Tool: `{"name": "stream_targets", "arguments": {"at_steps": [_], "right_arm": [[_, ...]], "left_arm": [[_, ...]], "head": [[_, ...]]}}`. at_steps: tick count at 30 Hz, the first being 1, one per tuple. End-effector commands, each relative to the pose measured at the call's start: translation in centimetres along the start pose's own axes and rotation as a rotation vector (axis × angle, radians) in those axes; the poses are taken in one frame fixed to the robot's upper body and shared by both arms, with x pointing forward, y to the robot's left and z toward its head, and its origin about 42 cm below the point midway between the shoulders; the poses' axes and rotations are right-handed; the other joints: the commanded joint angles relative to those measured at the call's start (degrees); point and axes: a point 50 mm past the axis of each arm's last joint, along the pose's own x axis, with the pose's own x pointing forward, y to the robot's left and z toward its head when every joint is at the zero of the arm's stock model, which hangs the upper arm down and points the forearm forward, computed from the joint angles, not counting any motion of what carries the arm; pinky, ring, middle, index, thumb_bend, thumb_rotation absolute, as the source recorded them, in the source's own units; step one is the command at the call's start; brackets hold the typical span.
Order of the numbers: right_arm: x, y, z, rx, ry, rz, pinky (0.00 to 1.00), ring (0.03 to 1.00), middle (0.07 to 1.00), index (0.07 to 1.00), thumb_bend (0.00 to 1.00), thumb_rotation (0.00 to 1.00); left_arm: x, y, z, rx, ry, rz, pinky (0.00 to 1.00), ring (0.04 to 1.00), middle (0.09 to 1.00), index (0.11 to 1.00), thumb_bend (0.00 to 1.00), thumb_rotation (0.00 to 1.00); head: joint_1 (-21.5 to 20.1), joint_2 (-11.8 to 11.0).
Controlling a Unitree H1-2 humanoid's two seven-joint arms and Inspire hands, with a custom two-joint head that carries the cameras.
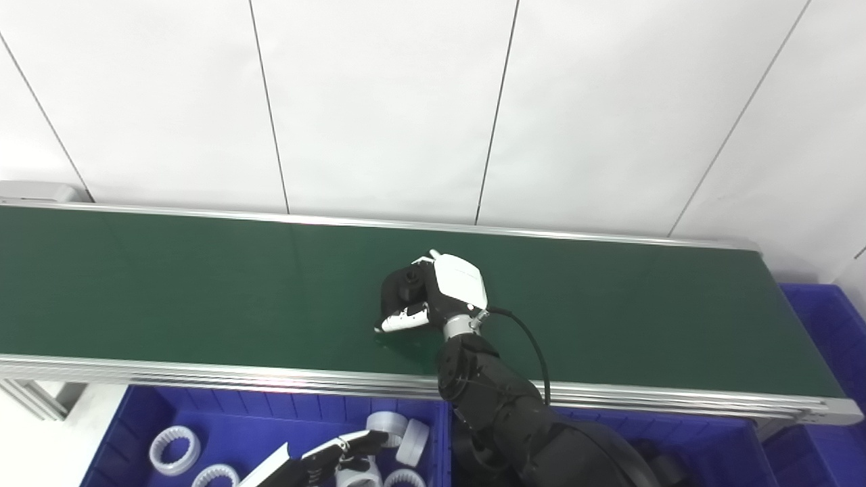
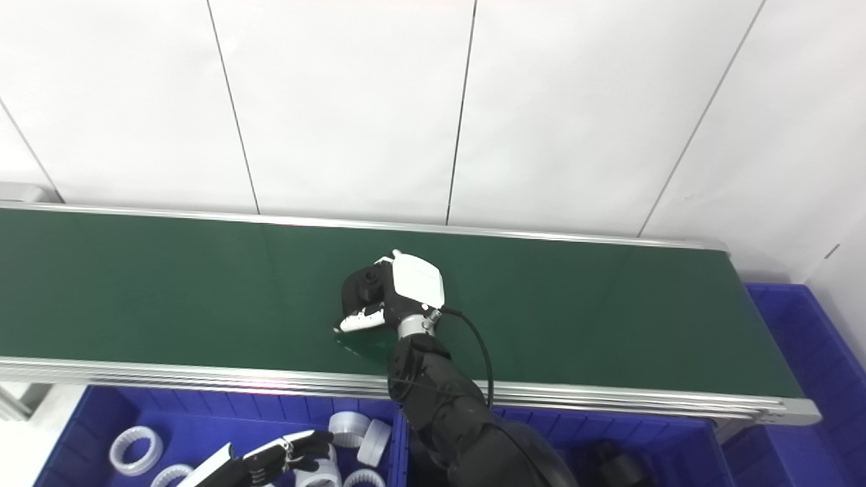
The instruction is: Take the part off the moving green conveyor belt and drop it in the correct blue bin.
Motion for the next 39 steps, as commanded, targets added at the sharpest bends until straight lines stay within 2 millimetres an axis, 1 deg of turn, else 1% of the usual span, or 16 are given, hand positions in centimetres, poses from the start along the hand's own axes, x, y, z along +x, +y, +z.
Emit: {"name": "stream_targets", "arguments": {"at_steps": [1,6,8,11,12,14,17,20,21,23,25,27,32,34,38,39], "right_arm": [[0.1,0.3,1.5,-0.018,-0.028,0.034,0.65,0.705,0.721,0.584,0.99,0.18],[-0.1,0.4,1.0,-0.05,-0.025,0.042,0.64,0.678,0.696,0.582,0.98,0.15],[-0.1,0.5,0.7,-0.065,-0.029,0.047,0.56,0.61,0.659,0.586,0.98,0.12],[-0.2,0.6,0.4,-0.066,-0.027,0.055,0.52,0.59,0.657,0.594,0.96,0.08],[-0.2,0.6,0.3,-0.068,-0.025,0.059,0.46,0.563,0.648,0.598,0.94,0.07],[-0.3,0.7,0.1,-0.071,-0.022,0.067,0.39,0.521,0.632,0.6,0.91,0.04],[-0.4,1.0,-0.2,-0.068,-0.021,0.08,0.36,0.485,0.608,0.598,0.9,0.01],[-0.6,1.2,-0.5,-0.041,-0.021,0.086,0.37,0.471,0.59,0.578,0.86,0.0],[-0.6,1.2,-0.6,-0.033,-0.02,0.085,0.36,0.457,0.544,0.545,0.74,0.0],[-0.7,1.3,-0.8,-0.018,-0.02,0.083,0.35,0.441,0.495,0.509,0.6,0.0],[-0.7,1.2,-1.0,-0.008,-0.021,0.08,0.35,0.433,0.499,0.509,0.54,0.0],[-0.7,1.2,-1.1,-0.005,-0.022,0.078,0.35,0.424,0.519,0.514,0.52,0.0],[-0.3,0.2,-1.5,0.018,-0.03,0.03,0.34,0.418,0.521,0.518,0.51,0.0],[0.0,-0.4,-1.8,0.021,-0.035,0.01,0.34,0.446,0.488,0.496,0.52,0.0],[0.5,-1.7,-2.5,0.006,-0.062,-0.039,0.36,0.429,0.542,0.509,0.51,0.0],[0.6,-2.0,-2.7,0.006,-0.068,-0.049,0.35,0.453,0.567,0.511,0.5,0.0]], "left_arm": [[0.4,0.4,0.8,0.015,-0.061,0.002,0.84,0.902,0.925,0.891,0.52,0.54],[0.5,0.6,1.0,0.013,-0.071,-0.001,0.85,0.909,0.931,0.896,0.52,0.54],[0.5,0.6,1.1,0.003,-0.081,-0.001,0.85,0.911,0.931,0.897,0.51,0.53],[0.5,0.8,1.3,-0.008,-0.091,-0.004,0.86,0.915,0.932,0.9,0.51,0.53],[0.5,0.8,1.4,-0.011,-0.094,-0.004,0.86,0.919,0.934,0.902,0.51,0.53],[0.5,1.0,1.4,-0.02,-0.102,-0.005,0.87,0.923,0.939,0.906,0.5,0.53],[0.5,1.2,1.4,-0.028,-0.104,-0.009,0.87,0.926,0.943,0.91,0.5,0.54],[0.7,1.3,1.3,-0.04,-0.106,-0.009,0.87,0.927,0.945,0.911,0.5,0.55],[0.8,1.3,1.3,-0.041,-0.107,-0.01,0.87,0.927,0.945,0.912,0.5,0.55],[0.9,1.3,1.2,-0.04,-0.108,-0.012,0.87,0.927,0.945,0.912,0.49,0.55],[1.0,1.3,1.2,-0.037,-0.11,-0.015,0.87,0.927,0.945,0.913,0.49,0.56],[1.1,1.4,1.1,-0.035,-0.11,-0.016,0.87,0.929,0.947,0.914,0.49,0.57],[1.5,1.2,0.8,-0.037,-0.107,-0.019,0.88,0.931,0.946,0.915,0.5,0.58],[2.0,1.1,0.7,-0.036,-0.108,-0.022,0.88,0.933,0.949,0.917,0.5,0.6],[3.0,0.9,0.5,-0.039,-0.115,-0.028,0.89,0.934,0.951,0.921,0.49,0.61],[3.2,0.9,0.4,-0.038,-0.115,-0.029,0.88,0.932,0.951,0.922,0.49,0.62]], "head": [[-0.1,0.1],[-0.7,0.4],[-0.8,0.6],[-1.0,1.0],[-1.1,1.1],[-1.2,1.2],[-1.6,1.3],[-1.9,1.1],[-1.9,1.0],[-2.0,1.0],[-2.2,1.0],[-2.5,1.1],[-4.1,0.9],[-4.9,0.8],[-6.5,0.6],[-6.5,0.6]]}}
